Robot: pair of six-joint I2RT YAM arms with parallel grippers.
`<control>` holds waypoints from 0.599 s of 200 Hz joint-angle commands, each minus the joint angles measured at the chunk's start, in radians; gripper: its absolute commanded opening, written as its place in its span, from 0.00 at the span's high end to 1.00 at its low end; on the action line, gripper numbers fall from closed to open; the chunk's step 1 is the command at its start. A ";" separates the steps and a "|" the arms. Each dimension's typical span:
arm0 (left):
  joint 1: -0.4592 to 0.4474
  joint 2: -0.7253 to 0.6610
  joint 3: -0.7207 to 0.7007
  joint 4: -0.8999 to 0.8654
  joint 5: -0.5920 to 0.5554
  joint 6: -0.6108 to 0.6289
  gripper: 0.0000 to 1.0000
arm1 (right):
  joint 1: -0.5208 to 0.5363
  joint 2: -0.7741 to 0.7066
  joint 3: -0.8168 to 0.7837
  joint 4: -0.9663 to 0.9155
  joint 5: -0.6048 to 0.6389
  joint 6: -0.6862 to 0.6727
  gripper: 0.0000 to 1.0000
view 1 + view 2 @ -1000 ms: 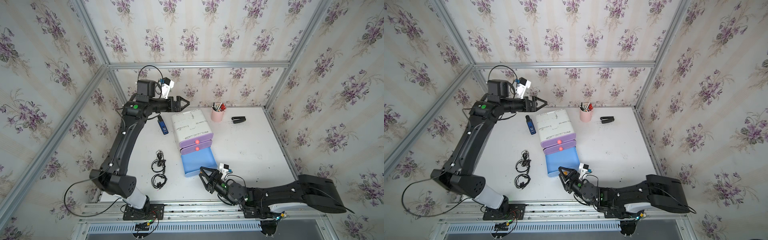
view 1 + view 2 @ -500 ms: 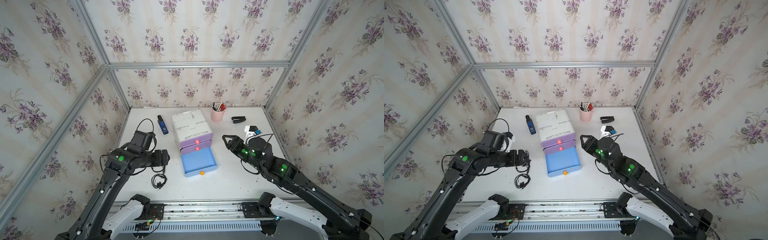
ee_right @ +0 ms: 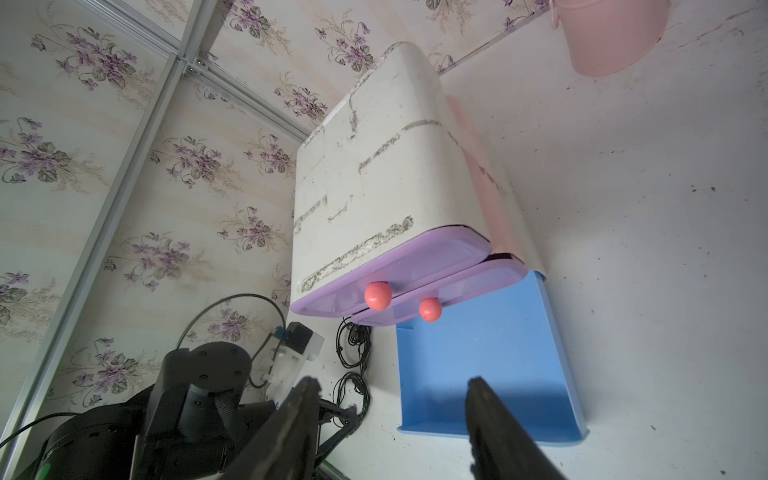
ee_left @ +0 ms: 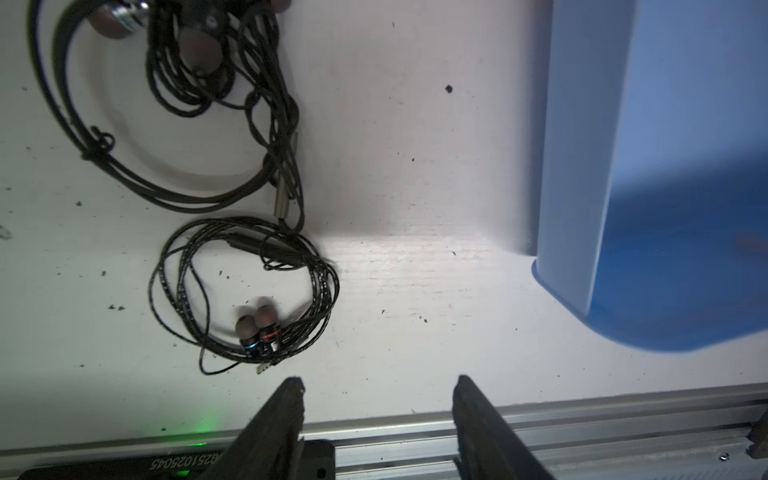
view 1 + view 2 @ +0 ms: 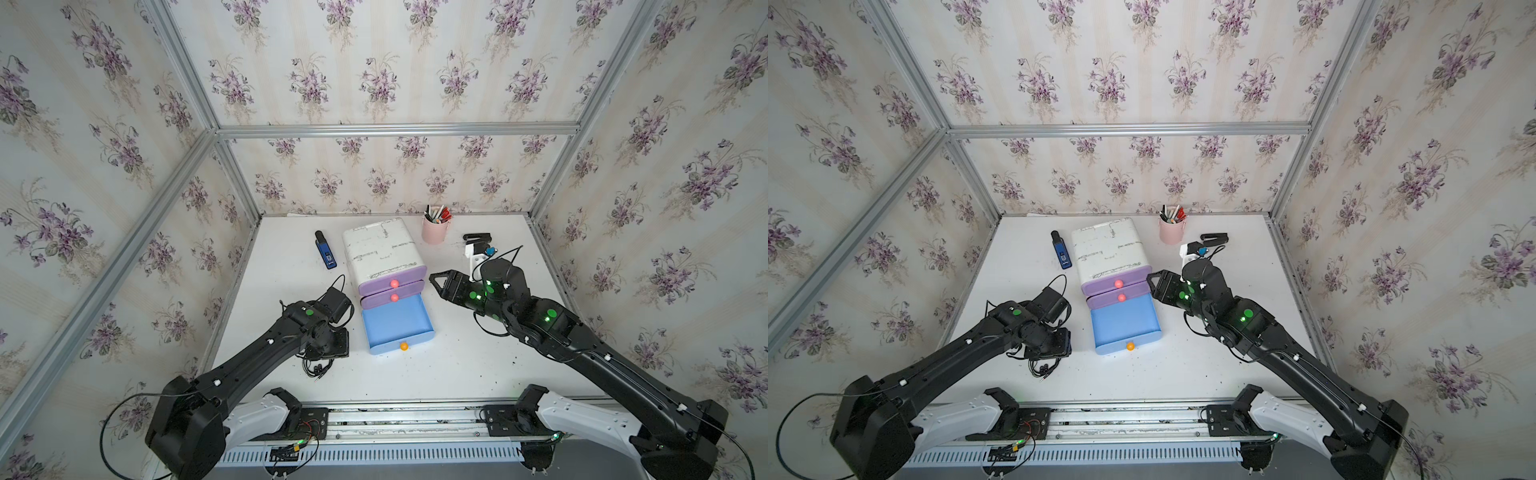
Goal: Place the wired earphones into the drawer by color
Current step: Pick up the wired earphones from the center of the board.
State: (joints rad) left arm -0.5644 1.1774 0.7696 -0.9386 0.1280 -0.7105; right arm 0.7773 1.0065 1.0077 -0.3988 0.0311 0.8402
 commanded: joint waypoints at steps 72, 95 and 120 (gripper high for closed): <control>-0.002 0.192 -0.029 0.138 -0.091 -0.005 0.42 | -0.003 0.008 -0.037 0.077 -0.047 0.003 0.41; -0.002 0.221 -0.057 0.170 -0.086 -0.004 0.44 | -0.003 -0.002 -0.048 0.088 -0.047 0.008 0.42; 0.000 0.230 -0.085 0.188 -0.090 -0.010 0.44 | -0.003 -0.016 -0.066 0.098 -0.048 0.017 0.42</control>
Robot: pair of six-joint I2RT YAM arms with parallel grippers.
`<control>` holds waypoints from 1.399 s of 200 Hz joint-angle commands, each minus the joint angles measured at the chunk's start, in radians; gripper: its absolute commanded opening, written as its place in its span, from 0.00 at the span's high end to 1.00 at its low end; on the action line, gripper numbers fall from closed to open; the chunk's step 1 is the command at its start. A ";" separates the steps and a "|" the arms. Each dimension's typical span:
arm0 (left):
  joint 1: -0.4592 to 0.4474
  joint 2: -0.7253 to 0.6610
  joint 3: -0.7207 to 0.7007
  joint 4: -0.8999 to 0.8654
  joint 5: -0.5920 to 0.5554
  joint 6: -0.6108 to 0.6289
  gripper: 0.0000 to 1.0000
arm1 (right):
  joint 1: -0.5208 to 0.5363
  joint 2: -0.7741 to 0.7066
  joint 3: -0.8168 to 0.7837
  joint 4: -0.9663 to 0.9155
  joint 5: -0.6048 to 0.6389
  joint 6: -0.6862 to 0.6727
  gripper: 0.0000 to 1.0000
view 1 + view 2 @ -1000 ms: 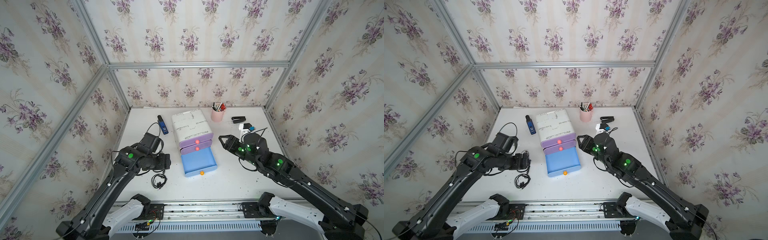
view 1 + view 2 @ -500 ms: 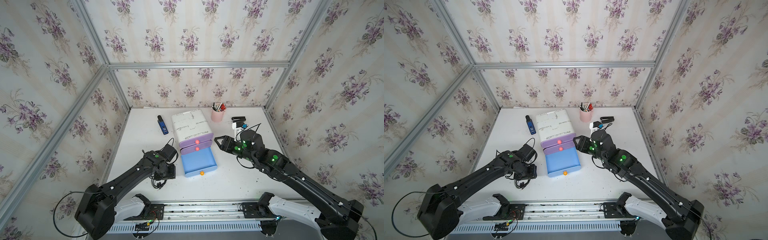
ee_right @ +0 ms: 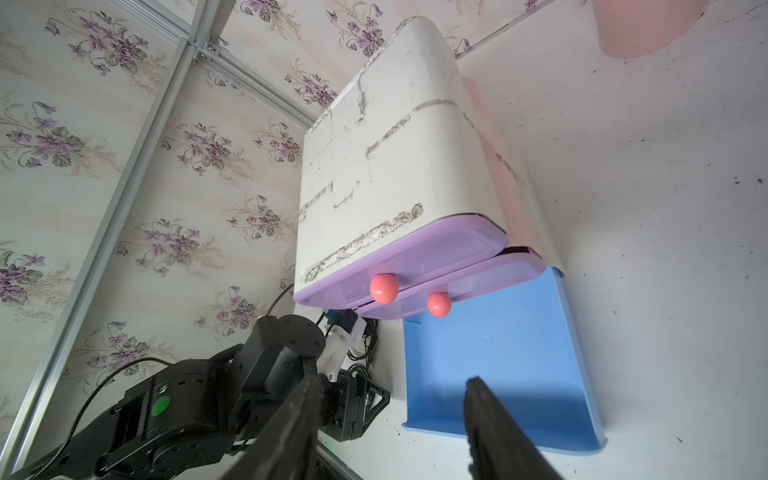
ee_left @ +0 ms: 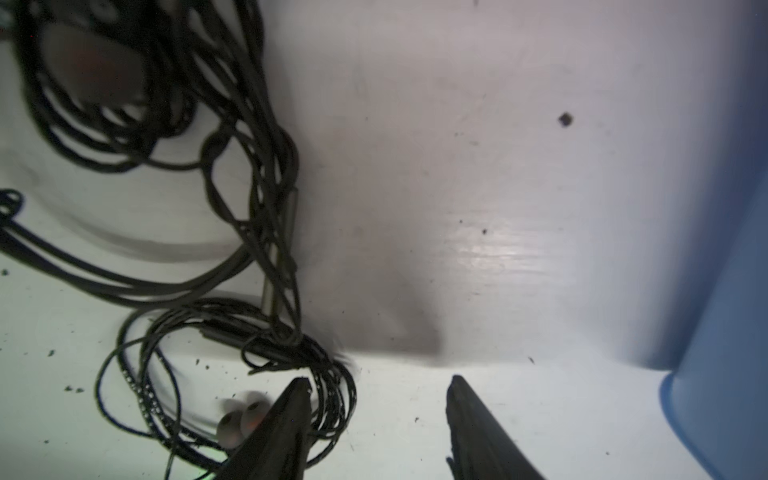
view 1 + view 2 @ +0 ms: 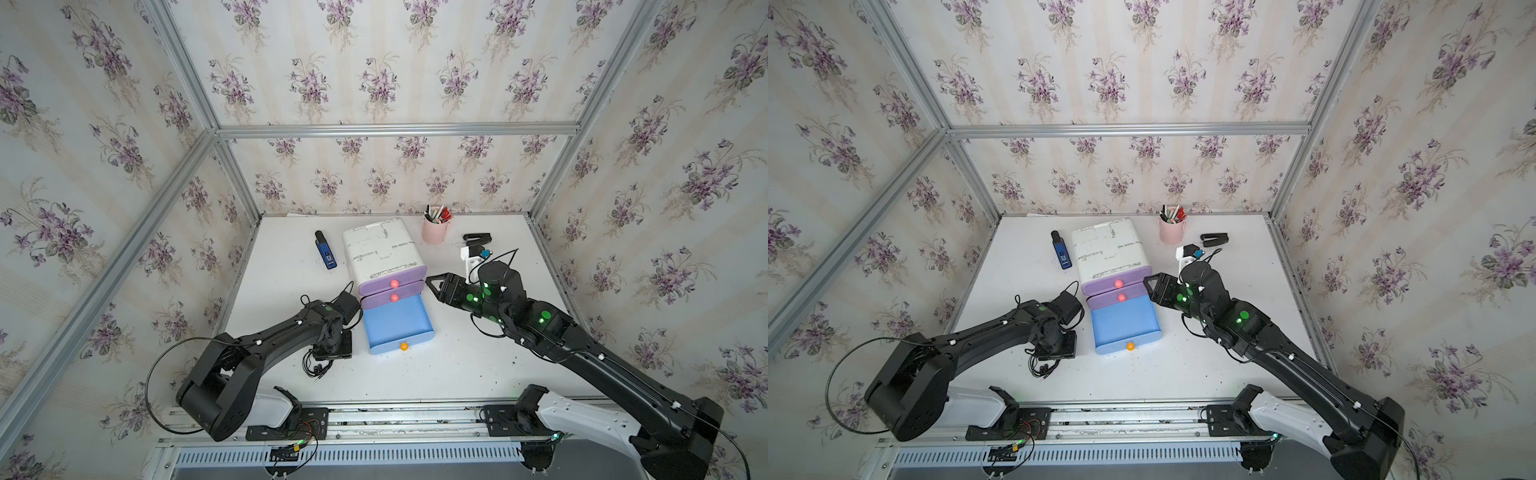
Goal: Place the wired earphones into the drawer by color
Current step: Pick up the wired earphones from the center of the board.
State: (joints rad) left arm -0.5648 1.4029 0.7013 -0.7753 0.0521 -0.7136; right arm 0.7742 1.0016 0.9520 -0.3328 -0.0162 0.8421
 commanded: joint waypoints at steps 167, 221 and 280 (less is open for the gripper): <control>0.000 -0.080 -0.036 0.004 0.000 0.023 0.92 | 0.000 -0.024 -0.053 0.054 0.002 0.050 0.43; 0.000 -0.245 0.053 -0.127 0.068 0.047 0.96 | -0.001 -0.027 -0.061 0.064 -0.013 0.055 0.43; 0.007 -0.365 0.123 -0.215 0.135 0.050 0.94 | -0.001 -0.018 -0.064 0.078 -0.020 0.055 0.42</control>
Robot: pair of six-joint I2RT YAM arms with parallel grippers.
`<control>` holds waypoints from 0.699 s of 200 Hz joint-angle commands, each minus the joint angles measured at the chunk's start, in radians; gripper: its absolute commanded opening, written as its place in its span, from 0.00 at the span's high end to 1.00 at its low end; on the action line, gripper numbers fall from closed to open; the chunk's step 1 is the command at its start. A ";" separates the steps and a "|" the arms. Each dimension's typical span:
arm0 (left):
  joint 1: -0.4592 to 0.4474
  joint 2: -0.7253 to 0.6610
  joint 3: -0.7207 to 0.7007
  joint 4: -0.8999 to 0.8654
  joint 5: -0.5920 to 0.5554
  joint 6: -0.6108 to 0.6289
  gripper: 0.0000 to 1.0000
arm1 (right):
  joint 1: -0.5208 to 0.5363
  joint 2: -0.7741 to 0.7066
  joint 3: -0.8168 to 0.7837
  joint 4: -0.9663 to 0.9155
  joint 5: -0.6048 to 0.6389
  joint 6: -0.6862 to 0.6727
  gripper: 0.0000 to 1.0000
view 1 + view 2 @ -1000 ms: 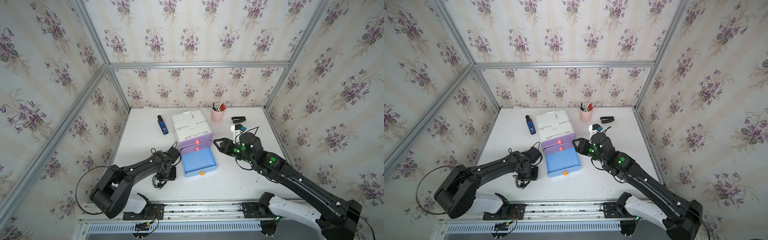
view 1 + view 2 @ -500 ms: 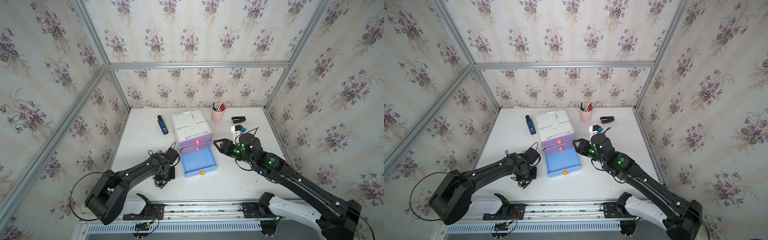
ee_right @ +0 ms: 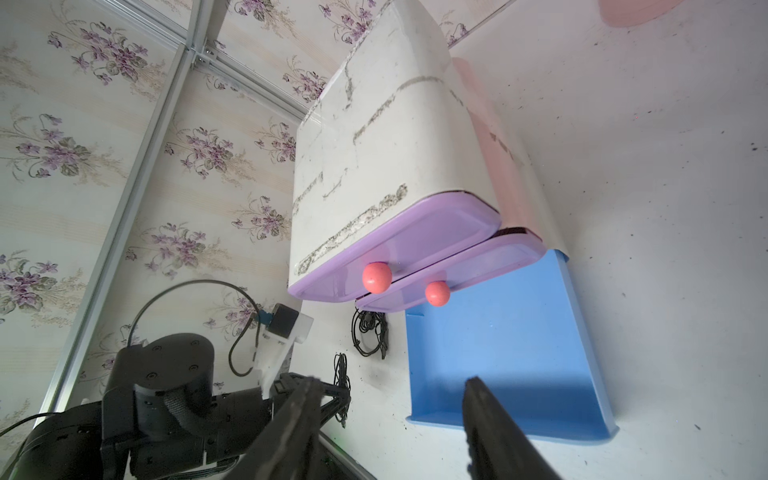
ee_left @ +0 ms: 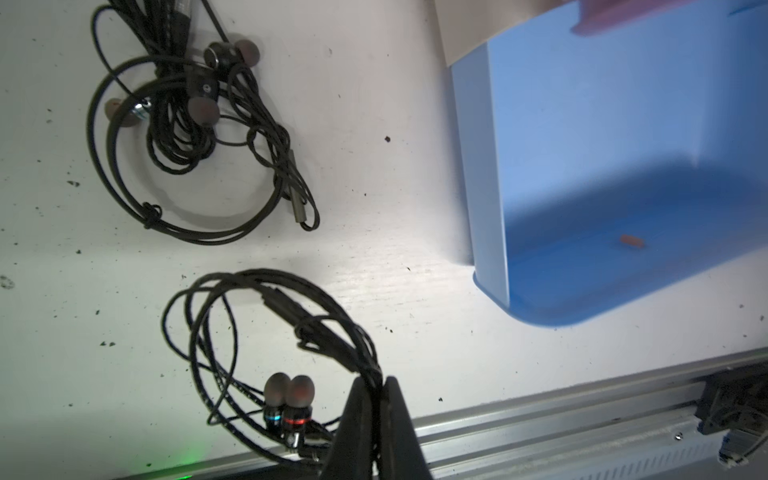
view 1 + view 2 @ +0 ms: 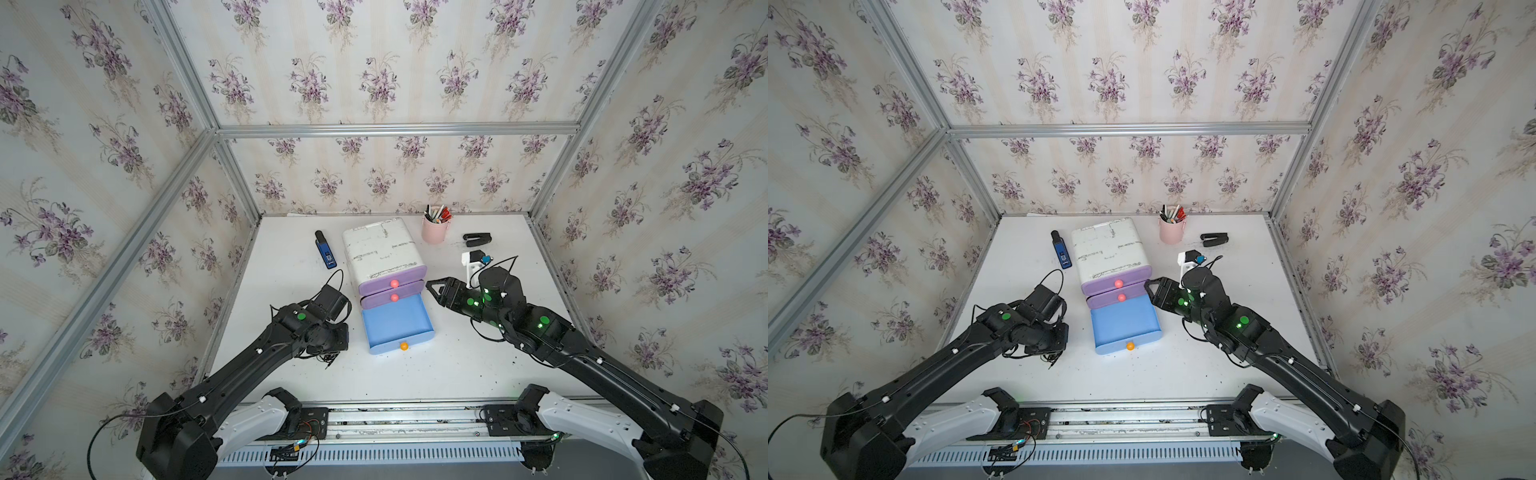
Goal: Place the wired earphones into the drawer by color
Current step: Pick up the wired earphones from the center of the board.
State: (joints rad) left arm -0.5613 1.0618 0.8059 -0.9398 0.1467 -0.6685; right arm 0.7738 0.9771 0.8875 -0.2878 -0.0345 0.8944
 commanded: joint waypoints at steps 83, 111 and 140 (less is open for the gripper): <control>0.005 -0.206 0.320 -0.014 0.206 0.046 0.94 | -0.002 -0.003 0.034 0.182 -0.167 -0.080 0.36; 0.005 -0.278 0.397 0.109 0.336 0.044 0.91 | -0.007 0.010 0.115 0.169 -0.234 -0.134 0.36; 0.007 -0.315 0.365 0.331 0.524 -0.006 0.92 | -0.027 0.012 0.134 0.229 -0.306 -0.176 0.35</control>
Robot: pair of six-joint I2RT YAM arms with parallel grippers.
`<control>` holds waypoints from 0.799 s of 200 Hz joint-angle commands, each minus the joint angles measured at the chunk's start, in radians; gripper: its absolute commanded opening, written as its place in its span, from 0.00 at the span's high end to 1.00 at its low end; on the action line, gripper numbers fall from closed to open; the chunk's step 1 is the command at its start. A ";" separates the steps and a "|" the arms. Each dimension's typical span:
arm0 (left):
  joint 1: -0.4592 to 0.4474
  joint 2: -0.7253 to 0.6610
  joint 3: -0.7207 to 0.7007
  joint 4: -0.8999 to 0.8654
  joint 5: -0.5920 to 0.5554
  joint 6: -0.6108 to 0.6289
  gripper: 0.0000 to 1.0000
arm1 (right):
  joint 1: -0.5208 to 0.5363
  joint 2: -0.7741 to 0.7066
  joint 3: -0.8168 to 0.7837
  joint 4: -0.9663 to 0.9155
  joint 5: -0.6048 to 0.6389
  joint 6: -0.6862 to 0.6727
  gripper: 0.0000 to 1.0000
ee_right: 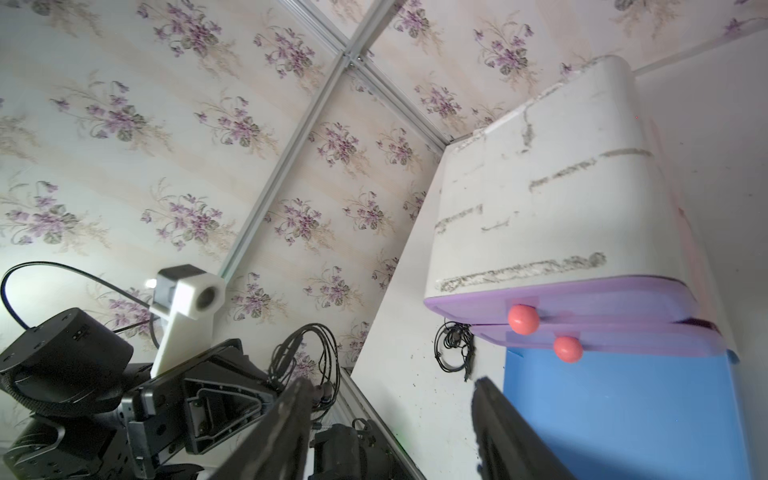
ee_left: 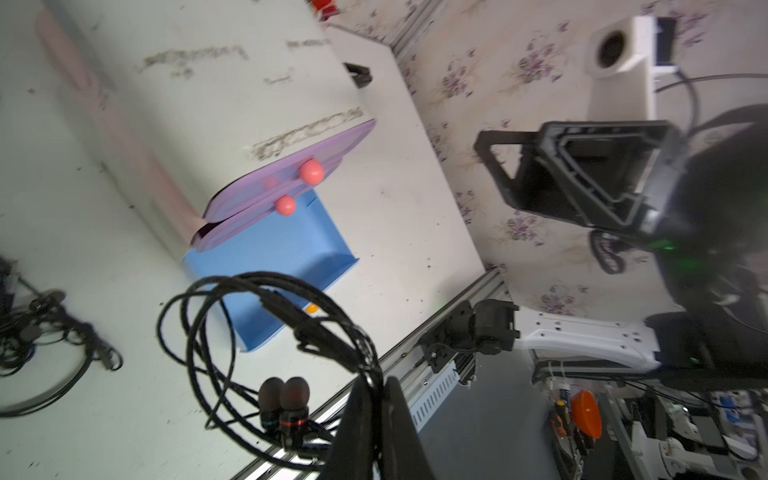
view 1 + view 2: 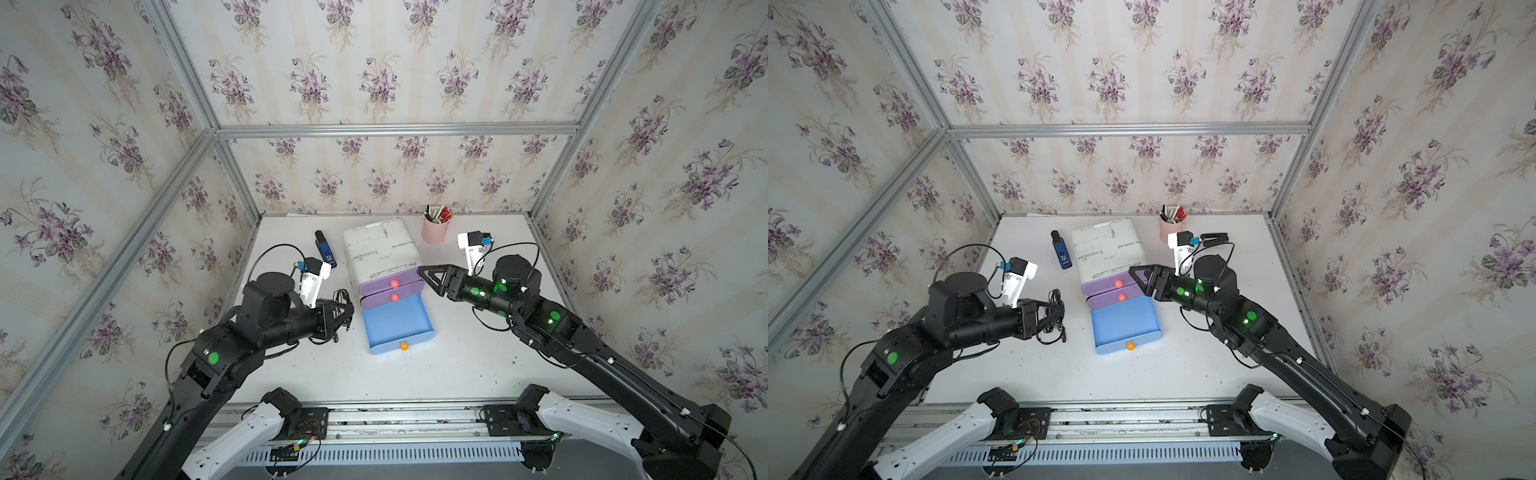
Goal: Place the wired earphones into the drawer by color
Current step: Pick up the wired earphones from the center of the board.
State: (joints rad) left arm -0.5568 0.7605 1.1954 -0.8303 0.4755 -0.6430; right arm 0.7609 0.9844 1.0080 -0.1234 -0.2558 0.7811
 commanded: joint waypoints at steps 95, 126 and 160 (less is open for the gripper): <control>-0.002 -0.027 -0.171 0.781 0.476 -0.274 0.94 | -0.027 0.097 0.127 0.024 -0.375 -0.325 0.36; -0.003 -0.026 -0.184 0.784 0.466 -0.282 0.94 | -0.021 0.089 0.081 0.100 -0.414 -0.304 0.37; -0.005 -0.021 -0.196 0.786 0.457 -0.283 0.94 | 0.015 0.116 0.077 0.122 -0.418 -0.307 0.37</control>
State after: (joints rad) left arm -0.5610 0.7364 1.0042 -0.1043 0.9245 -0.9134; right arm 0.7567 1.0882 1.0882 -0.0608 -0.6449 0.4889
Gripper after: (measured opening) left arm 0.076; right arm 0.633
